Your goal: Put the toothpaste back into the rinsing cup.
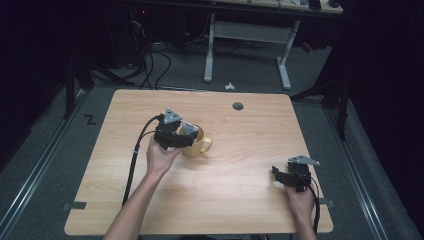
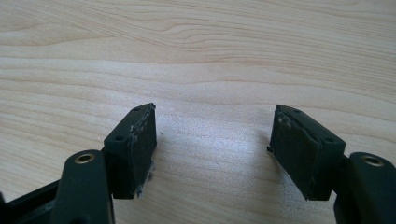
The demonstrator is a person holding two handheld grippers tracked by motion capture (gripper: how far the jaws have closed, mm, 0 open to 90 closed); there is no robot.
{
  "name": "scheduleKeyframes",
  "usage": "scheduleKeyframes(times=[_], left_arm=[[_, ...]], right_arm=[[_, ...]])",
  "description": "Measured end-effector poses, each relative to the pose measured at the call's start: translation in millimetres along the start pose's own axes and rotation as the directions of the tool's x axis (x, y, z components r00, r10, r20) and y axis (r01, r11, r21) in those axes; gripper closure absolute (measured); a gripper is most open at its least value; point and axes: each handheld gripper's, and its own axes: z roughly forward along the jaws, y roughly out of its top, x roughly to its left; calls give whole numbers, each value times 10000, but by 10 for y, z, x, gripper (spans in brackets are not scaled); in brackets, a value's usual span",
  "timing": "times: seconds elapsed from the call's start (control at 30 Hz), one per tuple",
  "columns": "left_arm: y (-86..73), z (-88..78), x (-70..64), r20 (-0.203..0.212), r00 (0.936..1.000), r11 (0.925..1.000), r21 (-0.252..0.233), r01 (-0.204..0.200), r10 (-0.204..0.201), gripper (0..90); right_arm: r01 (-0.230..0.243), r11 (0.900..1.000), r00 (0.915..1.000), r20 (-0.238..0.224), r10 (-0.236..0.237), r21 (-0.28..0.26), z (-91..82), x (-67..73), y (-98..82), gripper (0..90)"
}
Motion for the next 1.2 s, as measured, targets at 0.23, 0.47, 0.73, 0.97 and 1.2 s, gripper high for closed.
scheduleKeyframes(times=[0.23, 0.47, 0.73, 0.97, 1.2], left_arm=[[-1, -86, 17, 146, 9997, 9997, -105, 206, -204, 241], [-22, -200, 59, 22, 9993, 9990, -272, 365, -364, 248], [-43, -319, 93, -17, 9993, 9984, -414, 375, -376, 250], [-64, -417, 109, -116, 9994, 9969, -717, 330, -339, 267], [-87, -487, 127, -189, 9990, 9957, -839, 390, -407, 278]], right_arm=[[-2, 10000, 10000, -3, 2, 0, 0, 0, 0, 318], [-19, 10000, 10000, -8, 19, 15, -1, 2, 0, 318], [-15, 10000, 10000, 2, 15, 7, 0, 2, 1, 318], [-18, 10000, 10000, 4, 18, 6, 0, 2, 1, 317], [-17, 10000, 10000, 5, 17, 15, 0, 1, 1, 318]])
